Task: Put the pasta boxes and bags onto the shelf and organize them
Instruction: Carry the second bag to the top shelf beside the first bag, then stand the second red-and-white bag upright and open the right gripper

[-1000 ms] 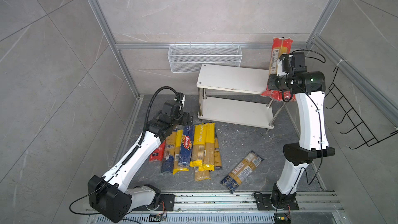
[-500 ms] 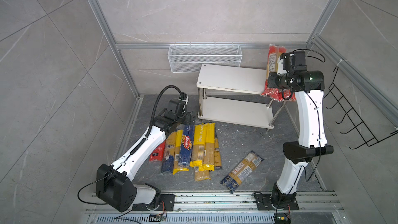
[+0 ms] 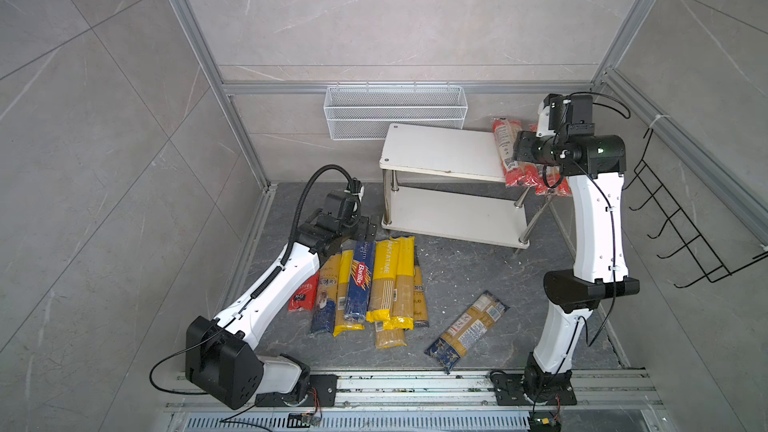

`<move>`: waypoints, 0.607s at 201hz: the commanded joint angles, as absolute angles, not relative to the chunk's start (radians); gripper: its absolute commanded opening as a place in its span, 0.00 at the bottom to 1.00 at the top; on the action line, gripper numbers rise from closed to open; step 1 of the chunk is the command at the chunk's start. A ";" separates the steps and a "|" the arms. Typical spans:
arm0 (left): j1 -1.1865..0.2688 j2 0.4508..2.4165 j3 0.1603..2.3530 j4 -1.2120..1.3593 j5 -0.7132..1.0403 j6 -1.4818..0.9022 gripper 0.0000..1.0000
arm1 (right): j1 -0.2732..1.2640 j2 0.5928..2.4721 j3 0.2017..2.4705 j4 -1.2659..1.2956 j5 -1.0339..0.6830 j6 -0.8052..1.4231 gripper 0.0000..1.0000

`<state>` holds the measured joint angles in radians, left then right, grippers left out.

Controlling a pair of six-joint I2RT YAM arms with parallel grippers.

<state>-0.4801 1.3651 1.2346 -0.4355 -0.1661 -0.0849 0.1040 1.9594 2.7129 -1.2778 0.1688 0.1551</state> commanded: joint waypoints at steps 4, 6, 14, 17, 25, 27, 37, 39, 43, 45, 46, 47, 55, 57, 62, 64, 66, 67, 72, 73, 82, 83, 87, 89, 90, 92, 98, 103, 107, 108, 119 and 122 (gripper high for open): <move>-0.485 1.355 1.264 -0.410 -0.181 -0.042 1.00 | 0.103 1.892 2.710 -1.264 0.143 0.195 0.68; -0.485 1.355 1.264 -0.409 -0.180 -0.041 1.00 | 0.104 1.888 2.704 -1.264 0.142 0.196 0.68; -0.486 1.354 1.263 -0.408 -0.177 -0.039 1.00 | 0.103 1.869 2.681 -1.264 0.139 0.202 0.68; -0.485 1.353 1.263 -0.407 -0.176 -0.038 1.00 | 0.103 1.863 2.670 -1.262 0.138 0.204 0.68; -0.485 1.352 1.260 -0.405 -0.172 -0.035 1.00 | 0.103 1.848 2.638 -1.257 0.134 0.208 0.68; -0.485 1.352 1.259 -0.405 -0.171 -0.035 1.00 | 0.103 1.844 2.631 -1.256 0.134 0.209 0.68; -0.485 1.350 1.254 -0.401 -0.166 -0.033 1.00 | 0.104 1.835 2.600 -1.249 0.130 0.217 0.68; -0.485 1.350 1.253 -0.400 -0.164 -0.034 1.00 | 0.105 1.835 2.595 -1.248 0.129 0.218 0.68; -0.485 1.348 1.250 -0.398 -0.160 -0.032 1.00 | 0.106 1.836 2.591 -1.246 0.127 0.224 0.69; -0.485 1.348 1.249 -0.399 -0.159 -0.031 1.00 | 0.107 1.837 2.591 -1.244 0.126 0.226 0.68; -0.485 1.347 1.249 -0.399 -0.158 -0.030 1.00 | 0.107 1.837 2.591 -1.244 0.126 0.227 0.68; -0.485 1.347 1.249 -0.399 -0.157 -0.031 1.00 | 0.108 1.838 2.591 -1.244 0.125 0.228 0.69; -0.485 1.345 1.246 -0.399 -0.153 -0.032 1.00 | 0.113 1.847 2.591 -1.240 0.122 0.233 0.69; -0.485 1.344 1.244 -0.399 -0.152 -0.031 1.00 | 0.113 1.850 2.591 -1.241 0.122 0.233 0.69; -0.485 1.341 1.242 -0.398 -0.150 -0.032 1.00 | 0.119 1.859 2.591 -1.242 0.120 0.235 0.69; -0.485 1.340 1.240 -0.398 -0.149 -0.031 1.00 | 0.120 1.863 2.592 -1.241 0.120 0.236 0.70; -0.485 1.339 1.240 -0.399 -0.149 -0.030 1.00 | 0.120 1.867 2.591 -1.243 0.121 0.236 0.70; -0.485 1.339 1.239 -0.399 -0.149 -0.032 1.00 | 0.122 1.869 2.591 -1.244 0.121 0.236 0.70; -0.485 1.334 1.235 -0.398 -0.149 -0.035 1.00 | 0.124 1.881 2.592 -1.248 0.121 0.236 0.70; -0.485 1.333 1.233 -0.399 -0.149 -0.035 1.00 | 0.125 1.883 2.593 -1.248 0.121 0.236 0.70; -0.485 1.322 1.224 -0.397 -0.150 -0.040 1.00 | 0.128 1.901 2.605 -1.258 0.120 0.235 0.70; -0.485 1.322 1.222 -0.397 -0.150 -0.041 1.00 | 0.128 1.903 2.606 -1.259 0.120 0.234 0.70; -0.485 1.316 1.216 -0.395 -0.151 -0.044 1.00 | 0.129 1.911 2.612 -1.263 0.119 0.233 0.70; -0.485 1.312 1.213 -0.396 -0.150 -0.046 1.00 | 0.129 1.916 2.615 -1.266 0.118 0.232 0.70; -0.485 1.310 1.211 -0.395 -0.150 -0.047 1.00 | 0.129 1.918 2.616 -1.266 0.118 0.231 0.70; -0.485 1.307 1.208 -0.394 -0.151 -0.049 1.00 | 0.129 1.922 2.619 -1.268 0.118 0.230 0.70; -0.485 1.296 1.197 -0.394 -0.153 -0.056 1.00 | 0.130 1.935 2.626 -1.275 0.119 0.227 0.70; -0.485 1.287 1.187 -0.395 -0.156 -0.060 1.00 | 0.129 1.945 2.633 -1.282 0.119 0.226 0.70; -0.485 1.279 1.180 -0.395 -0.159 -0.066 1.00 | 0.129 1.953 2.637 -1.288 0.116 0.226 0.70; -0.485 1.276 1.177 -0.395 -0.159 -0.067 1.00 | 0.129 1.954 2.638 -1.290 0.116 0.226 0.70; -0.484 1.255 1.157 -0.395 -0.168 -0.080 1.00 | 0.129 1.973 2.647 -1.300 0.111 0.224 0.70; -0.485 1.248 1.151 -0.395 -0.170 -0.084 1.00 | 0.129 1.977 2.648 -1.301 0.109 0.224 0.70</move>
<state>-0.4801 1.3231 1.1824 -0.4175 -0.1555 -0.0635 0.1261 1.9247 2.6209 -1.2640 0.1268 0.2142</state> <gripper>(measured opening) 0.997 0.700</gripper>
